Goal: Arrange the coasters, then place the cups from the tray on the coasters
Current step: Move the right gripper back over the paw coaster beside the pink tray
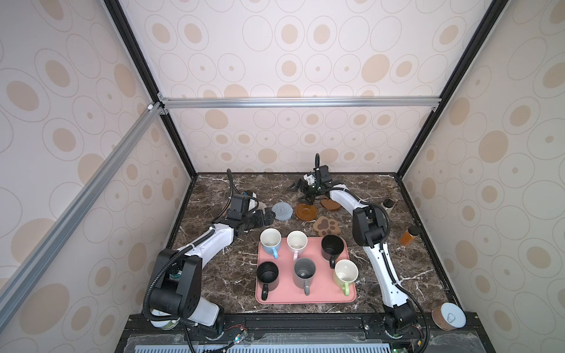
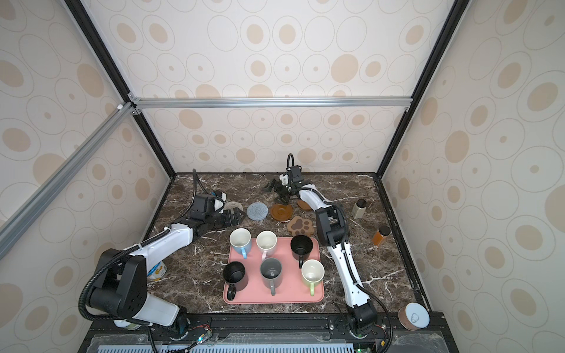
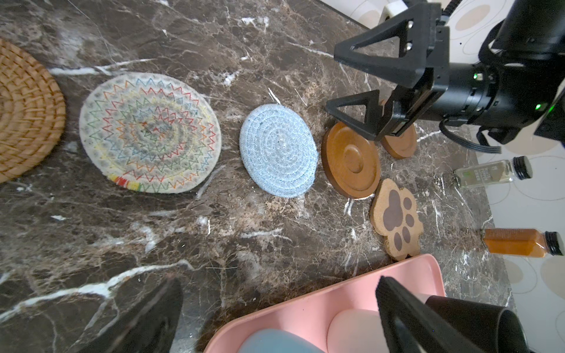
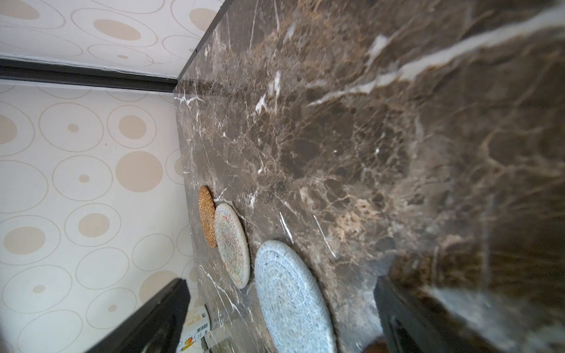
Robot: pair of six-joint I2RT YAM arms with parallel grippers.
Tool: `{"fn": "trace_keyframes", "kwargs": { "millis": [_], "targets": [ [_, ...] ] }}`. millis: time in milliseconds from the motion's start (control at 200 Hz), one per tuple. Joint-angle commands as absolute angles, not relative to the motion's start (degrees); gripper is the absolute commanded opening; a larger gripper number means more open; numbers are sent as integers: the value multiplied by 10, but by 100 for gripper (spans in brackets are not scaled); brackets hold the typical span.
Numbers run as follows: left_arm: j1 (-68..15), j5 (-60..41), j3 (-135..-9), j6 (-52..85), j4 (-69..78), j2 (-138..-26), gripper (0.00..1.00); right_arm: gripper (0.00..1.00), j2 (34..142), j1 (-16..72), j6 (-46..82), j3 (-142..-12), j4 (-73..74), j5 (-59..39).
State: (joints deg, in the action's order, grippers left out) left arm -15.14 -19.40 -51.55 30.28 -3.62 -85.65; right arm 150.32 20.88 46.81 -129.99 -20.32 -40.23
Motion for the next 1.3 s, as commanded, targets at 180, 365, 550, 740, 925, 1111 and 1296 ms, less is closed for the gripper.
{"fn": "trace_keyframes", "kwargs": {
  "millis": [180, 365, 550, 740, 925, 1111, 1296],
  "targets": [
    [-149, -194, -526, 303, -38, -845, 100, 99, 1476, 206, 457, -1312, -243, -393],
    [-150, -195, -532, 304, -35, -850, 100, 99, 1448, 193, 438, -1356, -258, -386],
    [-149, -196, -534, 304, -33, -853, 100, 99, 1402, 185, 372, -1350, -319, -382],
    [-149, -193, -531, 303, -34, -848, 100, 99, 1341, 185, 229, -1294, -467, -330],
    [-149, -193, -529, 304, -33, -849, 100, 99, 1287, 186, 115, -1240, -598, -233],
    [-150, -195, -527, 308, -27, -852, 100, 99, 1272, 207, 38, -1220, -701, -122],
    [-150, -195, -523, 308, -27, -849, 100, 99, 1269, 242, 14, -1181, -717, -41]
  ]
}}
